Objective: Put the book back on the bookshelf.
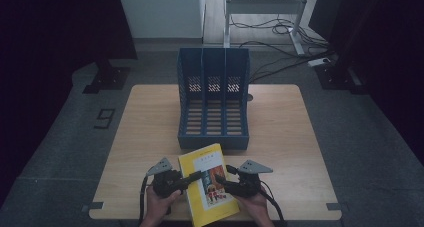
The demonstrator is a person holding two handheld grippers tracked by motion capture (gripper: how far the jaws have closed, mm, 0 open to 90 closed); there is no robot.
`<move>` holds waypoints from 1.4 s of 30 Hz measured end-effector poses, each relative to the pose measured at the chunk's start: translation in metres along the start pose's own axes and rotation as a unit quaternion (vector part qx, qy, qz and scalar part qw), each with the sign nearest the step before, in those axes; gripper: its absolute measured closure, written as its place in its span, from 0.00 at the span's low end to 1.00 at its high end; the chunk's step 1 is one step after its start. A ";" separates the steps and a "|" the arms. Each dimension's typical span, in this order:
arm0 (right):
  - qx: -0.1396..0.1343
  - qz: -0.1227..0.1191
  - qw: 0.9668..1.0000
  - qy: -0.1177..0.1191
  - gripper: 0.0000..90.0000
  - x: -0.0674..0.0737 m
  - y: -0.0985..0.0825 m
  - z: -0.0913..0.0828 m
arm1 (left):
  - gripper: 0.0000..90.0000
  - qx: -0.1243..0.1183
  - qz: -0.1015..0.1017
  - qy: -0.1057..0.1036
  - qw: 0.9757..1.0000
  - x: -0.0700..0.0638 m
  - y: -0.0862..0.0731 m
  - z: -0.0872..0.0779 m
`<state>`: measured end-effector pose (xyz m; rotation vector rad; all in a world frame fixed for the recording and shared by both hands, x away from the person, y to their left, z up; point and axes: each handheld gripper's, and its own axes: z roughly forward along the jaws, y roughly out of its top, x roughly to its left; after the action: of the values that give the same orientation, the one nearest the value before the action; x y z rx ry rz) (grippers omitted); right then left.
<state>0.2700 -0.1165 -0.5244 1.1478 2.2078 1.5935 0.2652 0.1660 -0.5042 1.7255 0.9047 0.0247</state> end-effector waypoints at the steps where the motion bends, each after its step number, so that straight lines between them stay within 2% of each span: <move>1: 0.000 0.000 1.000 0.000 0.46 0.000 0.000 0.000 | 0.76 0.000 0.000 0.000 1.000 0.000 0.000 0.000; 4: 0.002 -0.010 1.000 -0.008 0.47 0.003 -0.001 0.002 | 0.76 0.004 -0.001 0.006 1.000 0.000 0.000 0.000; 11: 0.001 -0.002 1.000 -0.005 0.48 0.003 -0.001 0.001 | 0.76 0.005 -0.007 0.001 1.000 0.002 -0.001 0.000; 14: 0.006 -0.001 1.000 -0.003 0.48 0.001 -0.001 0.003 | 0.76 0.008 -0.020 0.000 1.000 0.005 -0.001 0.002; 19: 0.010 0.002 1.000 -0.003 0.47 -0.001 -0.002 0.007 | 0.76 0.017 -0.029 0.006 0.999 0.007 0.000 0.004; 20: 0.012 0.009 1.000 0.001 0.47 -0.003 -0.002 0.008 | 0.76 0.021 -0.037 0.007 0.999 0.008 0.001 0.005; 25: 0.007 0.009 1.000 0.003 0.47 -0.005 0.001 0.007 | 0.76 0.034 -0.041 0.015 0.998 0.005 0.007 0.010; 26: -0.002 0.003 1.000 0.002 0.47 -0.004 0.005 0.004 | 0.76 0.036 -0.030 0.020 0.999 0.000 0.012 0.011; 30: -0.016 0.002 1.000 0.005 0.47 -0.005 0.011 0.000 | 0.77 0.030 -0.016 0.022 0.999 -0.006 0.019 0.010; 35: -0.030 -0.002 1.000 0.008 0.47 -0.007 0.014 -0.003 | 0.80 0.020 0.006 0.011 1.000 -0.008 0.031 0.011; 38: -0.035 -0.001 0.999 0.008 0.47 -0.007 0.015 -0.005 | 0.81 0.018 0.014 0.010 1.000 -0.009 0.034 0.011; 42: -0.045 -0.007 0.999 0.007 0.47 -0.006 0.016 -0.006 | 0.81 0.012 0.036 0.014 0.999 -0.015 0.037 0.009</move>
<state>0.2784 -0.1232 -0.5099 1.0979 2.1234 1.6824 0.2789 0.1471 -0.4706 1.7830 0.8665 0.0863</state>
